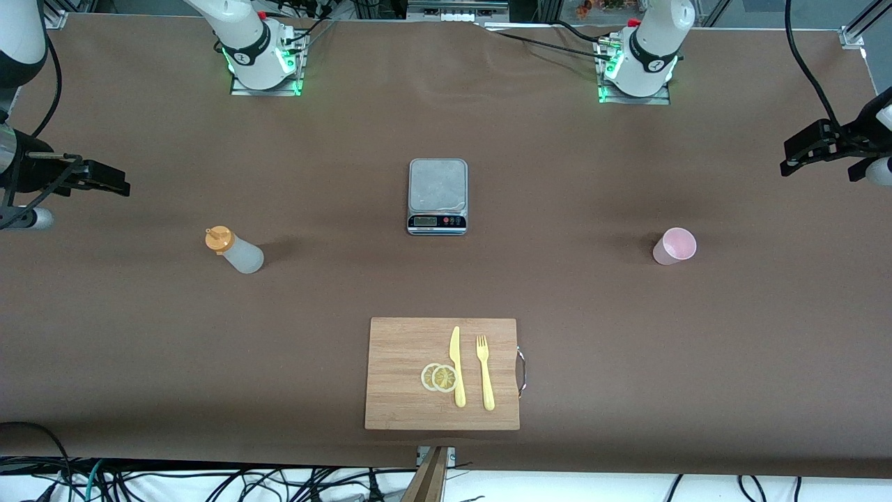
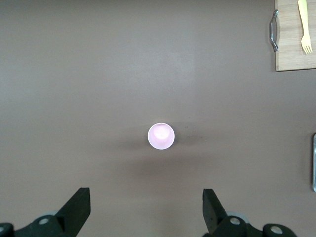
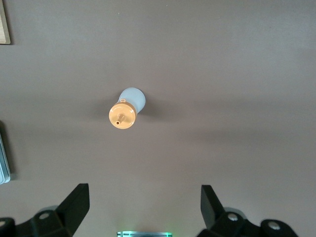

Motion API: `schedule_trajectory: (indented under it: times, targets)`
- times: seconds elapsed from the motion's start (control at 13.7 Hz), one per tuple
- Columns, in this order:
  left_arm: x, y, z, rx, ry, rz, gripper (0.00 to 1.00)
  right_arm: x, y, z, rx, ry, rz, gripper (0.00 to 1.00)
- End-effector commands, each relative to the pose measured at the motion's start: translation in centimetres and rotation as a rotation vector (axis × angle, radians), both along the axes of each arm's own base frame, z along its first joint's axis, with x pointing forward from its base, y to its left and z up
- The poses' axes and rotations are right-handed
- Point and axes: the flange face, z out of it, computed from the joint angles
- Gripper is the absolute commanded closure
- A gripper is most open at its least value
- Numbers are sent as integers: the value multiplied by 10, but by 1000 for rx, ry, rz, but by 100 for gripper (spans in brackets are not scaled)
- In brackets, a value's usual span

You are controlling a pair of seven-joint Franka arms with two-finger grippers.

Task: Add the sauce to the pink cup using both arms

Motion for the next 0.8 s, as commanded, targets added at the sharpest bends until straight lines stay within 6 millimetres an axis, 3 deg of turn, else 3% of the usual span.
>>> schedule_trajectory:
  times: [0.0,0.73]
  targets:
    - [4,2,4,6,-1,1,0,3,-2,5,9,-5,-17,0]
    - [2,9,7,8,-6,13,0,4,-3,4,7,-5,-15,0]
